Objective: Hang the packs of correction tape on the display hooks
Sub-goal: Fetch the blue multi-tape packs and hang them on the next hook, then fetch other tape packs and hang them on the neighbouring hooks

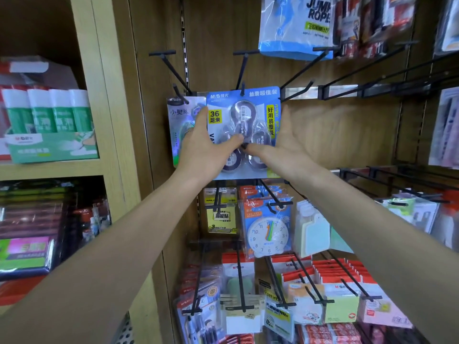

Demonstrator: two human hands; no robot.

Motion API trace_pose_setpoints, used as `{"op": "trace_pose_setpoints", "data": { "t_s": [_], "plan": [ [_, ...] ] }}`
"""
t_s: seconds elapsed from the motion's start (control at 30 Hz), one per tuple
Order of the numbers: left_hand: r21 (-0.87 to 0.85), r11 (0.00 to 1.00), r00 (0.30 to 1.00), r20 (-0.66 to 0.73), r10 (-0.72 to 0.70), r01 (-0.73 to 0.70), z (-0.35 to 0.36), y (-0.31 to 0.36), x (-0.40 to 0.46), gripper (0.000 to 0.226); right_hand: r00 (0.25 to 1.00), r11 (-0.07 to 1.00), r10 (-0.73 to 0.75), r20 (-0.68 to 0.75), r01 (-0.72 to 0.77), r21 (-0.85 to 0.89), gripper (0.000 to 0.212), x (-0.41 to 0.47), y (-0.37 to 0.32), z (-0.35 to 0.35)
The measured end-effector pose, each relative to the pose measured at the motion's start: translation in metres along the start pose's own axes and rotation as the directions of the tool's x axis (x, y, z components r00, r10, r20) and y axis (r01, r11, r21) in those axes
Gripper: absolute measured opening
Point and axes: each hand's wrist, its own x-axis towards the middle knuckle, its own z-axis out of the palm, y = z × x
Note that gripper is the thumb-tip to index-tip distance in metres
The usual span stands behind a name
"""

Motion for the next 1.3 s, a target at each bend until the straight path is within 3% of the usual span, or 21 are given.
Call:
{"op": "trace_pose_setpoints", "data": {
  "t_s": [0.17, 0.37, 0.53, 0.63, 0.8, 0.93, 1.07, 1.2, 1.3],
  "plan": [
    [0.045, 0.999, 0.999, -0.045, 0.022, -0.020, 0.009, -0.011, -0.001, 0.099, 1.000, 0.995, 0.006, -0.011, -0.007, -0.103, 0.126, 0.007, 0.012, 0.007],
    [0.071, 0.997, 0.996, -0.074, 0.040, -0.035, 0.011, -0.014, 0.002, 0.093, 0.999, 0.986, 0.026, 0.044, -0.018, -0.167, 0.097, 0.014, 0.014, 0.001],
    [0.053, 0.998, 0.997, -0.068, 0.034, -0.031, 0.010, -0.012, 0.000, 0.092, 0.998, 0.987, 0.038, 0.050, -0.029, -0.158, 0.095, 0.018, 0.020, 0.001],
    [0.049, 0.999, 0.999, -0.042, 0.002, 0.000, 0.009, -0.009, -0.005, 0.097, 0.995, 0.984, 0.085, 0.061, -0.074, -0.163, 0.107, 0.013, 0.021, -0.002],
    [0.164, 0.987, 0.999, -0.039, 0.005, 0.002, 0.003, -0.008, -0.025, 0.102, 0.996, 0.982, 0.083, 0.019, -0.078, -0.171, 0.095, -0.019, 0.014, -0.018],
    [0.294, 0.955, 0.988, -0.128, 0.085, -0.044, -0.004, -0.008, -0.054, 0.092, 0.998, 0.967, 0.031, -0.056, -0.044, -0.249, 0.106, -0.051, 0.011, -0.026],
    [0.441, 0.861, 0.929, -0.141, 0.343, -0.251, -0.006, -0.014, -0.101, 0.069, 0.946, 0.974, -0.115, -0.303, 0.047, -0.223, 0.081, -0.094, 0.034, -0.026],
    [0.362, 0.821, 0.878, -0.012, 0.478, -0.442, 0.009, -0.035, -0.178, 0.037, 0.845, 0.973, -0.213, -0.490, 0.137, -0.186, 0.055, -0.160, 0.075, -0.019],
    [0.254, 0.860, 0.895, 0.183, 0.406, -0.442, 0.033, -0.073, -0.241, 0.023, 0.839, 0.986, -0.147, -0.524, 0.081, -0.147, 0.043, -0.214, 0.121, -0.006]
  ]
}}
